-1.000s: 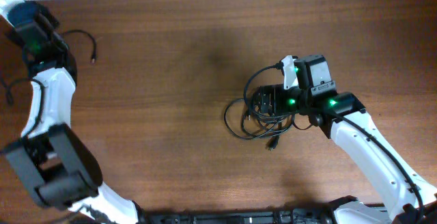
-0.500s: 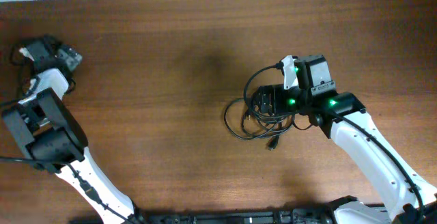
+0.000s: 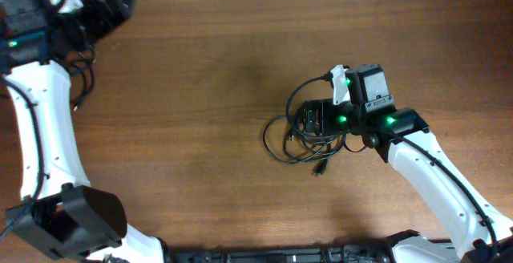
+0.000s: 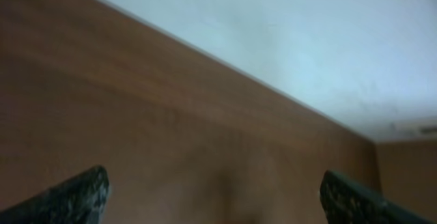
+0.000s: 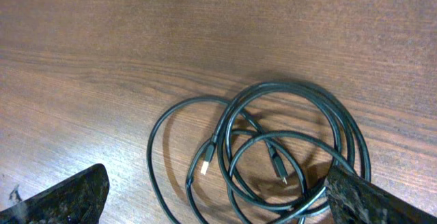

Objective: Untangle cables
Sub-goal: 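Carry one separated cable with the left gripper to the far left, then return the left gripper to the remaining cables and grasp them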

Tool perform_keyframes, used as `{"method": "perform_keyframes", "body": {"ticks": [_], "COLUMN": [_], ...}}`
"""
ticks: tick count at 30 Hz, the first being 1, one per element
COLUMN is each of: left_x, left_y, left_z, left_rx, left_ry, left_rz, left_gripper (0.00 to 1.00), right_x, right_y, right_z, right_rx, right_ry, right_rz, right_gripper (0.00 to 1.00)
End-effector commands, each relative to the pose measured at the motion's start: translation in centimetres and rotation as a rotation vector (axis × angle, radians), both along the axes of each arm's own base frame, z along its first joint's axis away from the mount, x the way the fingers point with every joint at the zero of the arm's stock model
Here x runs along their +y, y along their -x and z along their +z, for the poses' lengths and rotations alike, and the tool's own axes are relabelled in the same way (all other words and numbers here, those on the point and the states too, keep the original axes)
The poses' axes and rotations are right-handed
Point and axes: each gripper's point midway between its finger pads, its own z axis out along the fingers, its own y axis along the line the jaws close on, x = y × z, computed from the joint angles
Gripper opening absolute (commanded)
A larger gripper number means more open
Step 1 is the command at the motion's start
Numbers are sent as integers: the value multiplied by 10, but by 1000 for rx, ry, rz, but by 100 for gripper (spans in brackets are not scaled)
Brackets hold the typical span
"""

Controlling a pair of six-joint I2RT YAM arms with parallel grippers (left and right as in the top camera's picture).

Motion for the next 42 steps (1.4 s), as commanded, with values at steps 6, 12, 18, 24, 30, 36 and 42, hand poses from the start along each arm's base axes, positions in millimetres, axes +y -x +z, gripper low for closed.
{"method": "perform_keyframes", "body": {"ticks": [6,12,18,24,30,36,42], "left_x": [-151,-262,-325,-348,-373,-371,-369], "left_y": [77,145,181,200,190,199,187], "left_z": [-46,-79,-135,-202,-235,-283,-296], "left_rx": [294,368,348,518,548,668,627], "left_ry": [-89,-310,-327,-111,27,-1,-27], "left_rz": [-386,-660,-799,-513,-288,-157,-121], "left_gripper": [99,99,99,91,61,49,29], "right_x": [3,-58,-135,-133,-133,-133,-133], "right_y": [-9,-2,51,62,62,62,65], "right_z": [9,26,12,5,5,5,4], "right_rx": [-57,20,222,283,283,283,294], "right_ry": [-4,-90,-59,-52,-52,-52,-51], "right_rz": [7,-263,-527,-527,-527,-527,-528], "right_gripper": [99,100,99,99,99,99,99]}}
